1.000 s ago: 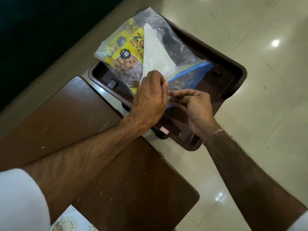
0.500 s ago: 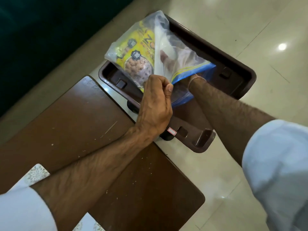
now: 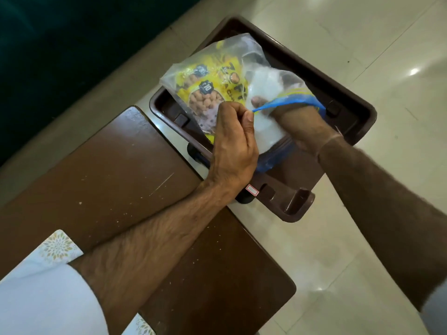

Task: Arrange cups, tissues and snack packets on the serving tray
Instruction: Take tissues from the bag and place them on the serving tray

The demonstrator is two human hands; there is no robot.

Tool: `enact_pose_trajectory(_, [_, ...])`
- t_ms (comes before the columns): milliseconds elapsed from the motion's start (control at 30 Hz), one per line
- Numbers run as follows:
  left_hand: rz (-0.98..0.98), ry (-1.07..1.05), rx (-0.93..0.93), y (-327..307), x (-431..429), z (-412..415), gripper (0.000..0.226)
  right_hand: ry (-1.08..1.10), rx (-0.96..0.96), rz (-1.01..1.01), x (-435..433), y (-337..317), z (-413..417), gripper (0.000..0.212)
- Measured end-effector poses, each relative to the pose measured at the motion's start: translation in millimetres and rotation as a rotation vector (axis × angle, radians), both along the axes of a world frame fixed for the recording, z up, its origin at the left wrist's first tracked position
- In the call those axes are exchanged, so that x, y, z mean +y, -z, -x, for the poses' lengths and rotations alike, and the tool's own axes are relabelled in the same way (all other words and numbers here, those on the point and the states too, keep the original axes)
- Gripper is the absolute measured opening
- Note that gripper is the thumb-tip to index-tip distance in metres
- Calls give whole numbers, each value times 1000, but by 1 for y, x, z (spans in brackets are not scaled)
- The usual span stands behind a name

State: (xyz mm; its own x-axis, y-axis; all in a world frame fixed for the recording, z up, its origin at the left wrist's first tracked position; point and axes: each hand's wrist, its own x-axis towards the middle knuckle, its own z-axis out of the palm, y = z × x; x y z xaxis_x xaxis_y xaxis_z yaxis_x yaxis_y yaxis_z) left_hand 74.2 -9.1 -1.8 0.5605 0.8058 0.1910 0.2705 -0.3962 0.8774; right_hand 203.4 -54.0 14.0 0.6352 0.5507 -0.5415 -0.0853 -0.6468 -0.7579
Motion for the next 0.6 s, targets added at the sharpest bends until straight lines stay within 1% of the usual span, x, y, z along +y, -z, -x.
enact_pose_trajectory(67, [59, -50, -6, -2, 0, -1, 7, 37, -37, -46, -18, -9, -2, 24])
enact_pose_trajectory(133, [102, -73, 12, -7, -3, -3, 9, -19, -103, -70, -48, -22, -1, 37])
enact_pose_trajectory(167, [121, -75, 21, -6, -3, -3, 10, -20, -95, -85, -62, -31, 0, 40])
enact_pose_trajectory(200, [150, -64, 38, -7, -4, -3, 10, -9, -71, -117, -73, -39, 1, 41])
enact_pose_trajectory(267, [232, -33, 73, -12, -9, 0, 10, -12, 6, -191, -97, -56, 6, 35])
enact_pose_trajectory(367, [376, 16, 70, -32, -19, 16, 11, 43, 188, -281, -126, -80, 18, 29])
enact_pose_trajectory(433, [532, 89, 14, -52, -28, 40, 21, 82, 311, -315, -137, -88, 31, 28])
enact_pose_trajectory(500, [763, 230, -91, -74, -36, 74, 29, 103, 383, -320, -141, -91, 49, 28])
enact_pose_trajectory(533, [868, 314, -128, -83, -40, 91, 31, 107, 407, -307, -142, -90, 58, 32])
enact_pose_trajectory(567, [909, 378, -109, -91, -43, 109, 34, 104, 421, -281, -141, -89, 68, 39])
enact_pose_trajectory(600, [880, 413, -41, -97, -47, 125, 39, 96, 422, -247, -139, -87, 79, 44])
